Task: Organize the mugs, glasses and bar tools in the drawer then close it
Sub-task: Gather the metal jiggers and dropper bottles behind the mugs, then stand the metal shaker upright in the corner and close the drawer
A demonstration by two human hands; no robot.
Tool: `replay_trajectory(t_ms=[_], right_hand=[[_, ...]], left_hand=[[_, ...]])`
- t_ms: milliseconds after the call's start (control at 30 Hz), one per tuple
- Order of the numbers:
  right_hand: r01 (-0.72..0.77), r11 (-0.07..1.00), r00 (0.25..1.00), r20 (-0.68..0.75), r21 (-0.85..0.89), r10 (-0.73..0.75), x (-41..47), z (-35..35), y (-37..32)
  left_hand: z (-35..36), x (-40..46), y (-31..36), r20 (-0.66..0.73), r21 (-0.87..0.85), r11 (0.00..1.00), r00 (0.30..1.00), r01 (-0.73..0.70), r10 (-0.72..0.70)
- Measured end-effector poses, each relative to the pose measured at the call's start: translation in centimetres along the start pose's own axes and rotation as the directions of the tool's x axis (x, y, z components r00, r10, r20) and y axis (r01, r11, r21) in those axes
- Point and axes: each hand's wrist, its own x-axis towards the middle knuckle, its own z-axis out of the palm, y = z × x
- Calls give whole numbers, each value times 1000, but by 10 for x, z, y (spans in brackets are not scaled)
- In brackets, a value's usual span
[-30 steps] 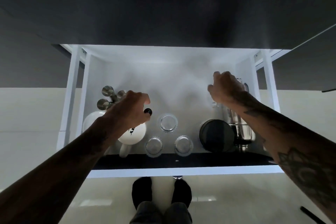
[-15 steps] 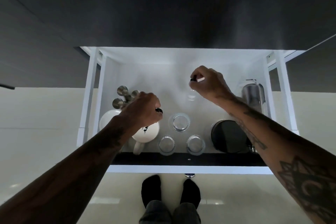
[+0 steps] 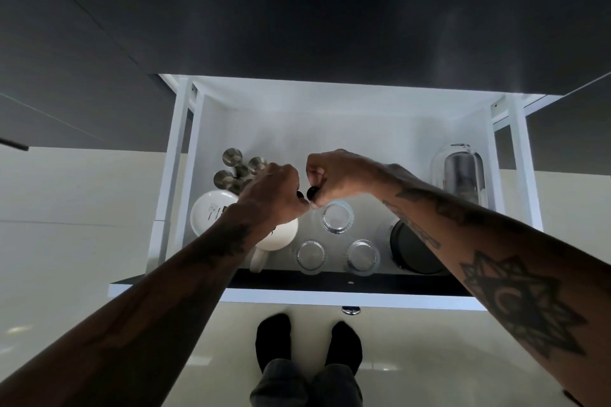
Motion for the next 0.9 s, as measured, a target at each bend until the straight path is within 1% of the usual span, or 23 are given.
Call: replay_trajectory(t_ms=[67, 100, 133, 167, 200, 233, 267, 300, 333, 367, 400, 433, 467, 500, 567, 633, 700, 733, 767, 800, 900], right_hand=[[-65, 998, 995, 79, -23, 67, -2, -5, -3], [-101, 995, 988, 121, -8, 101, -7, -11, -5], [-137, 990, 983, 130, 25, 133, -15, -19, -6], [-160, 985, 984, 85, 66, 155, -27, -29, -5], [-177, 977, 984, -16, 117, 180, -43, -38, 0], [-202, 962, 961, -154, 185, 232, -65, -45, 9], [-236, 933, 903, -293, 270, 313, -92, -51, 22], [-290, 893, 825, -382, 345, 416, -122, -53, 35], [-377, 846, 754, -404, 378, 517, -152, -51, 49], [-490, 792, 708, -364, 365, 606, -179, -43, 60], [-596, 733, 674, -292, 328, 679, -198, -31, 69], [-673, 680, 643, -225, 291, 732, -210, -16, 75], [-719, 642, 618, -178, 265, 766, -214, 0, 79], [-739, 622, 601, -164, 256, 782, -213, 14, 82], [-744, 608, 579, -185, 276, 794, -203, 31, 83], [-734, 590, 567, -176, 337, 805, -189, 39, 88], [-720, 548, 539, -153, 426, 828, -177, 45, 97], [-707, 528, 527, -146, 471, 837, -172, 48, 102], [-689, 517, 521, -149, 508, 841, -169, 49, 108], [-664, 523, 523, -168, 534, 835, -166, 50, 114], [-571, 631, 557, -317, 525, 767, -158, 48, 130]], left_hand=[[-2, -1, 2, 18, -8, 1000, 1000, 3, -3], [-4, -3, 4, 34, -8, 1000, 999, 5, -5], [-7, -3, 3, 54, 3, 1000, 999, 6, -6], [-11, -5, 2, 65, 24, 1000, 998, 13, -14], [-16, -7, 0, 51, 39, 999, 998, 19, -21], [-23, -10, -2, 17, 39, 999, 1000, 17, -18], [-32, -15, -1, -36, 6, 1000, 999, -2, 2], [-40, -21, 5, -98, -49, 998, 995, -37, 32], [-47, -26, 15, -153, -120, 990, 986, -80, 61], [-51, -29, 30, -195, -185, 975, 977, -125, 88], [-51, -29, 49, -223, -230, 956, 966, -180, 128], [-49, -27, 72, -232, -265, 932, 954, -248, 188], [-43, -22, 94, -217, -279, 908, 942, -312, 256], [-34, -14, 118, -186, -256, 894, 926, -369, 329], [-13, 7, 161, -113, -109, 868, 874, -484, 473], [10, 25, 196, -26, 56, 785, 785, -617, 619], [28, 40, 218, 130, 244, 689, 727, -683, 675], [37, 47, 223, 202, 349, 634, 716, -690, 669], [43, 53, 226, 245, 447, 575, 712, -685, 658], [48, 58, 227, 255, 538, 516, 711, -667, 655], [54, 77, 221, 236, 741, 320, 675, -590, 699]])
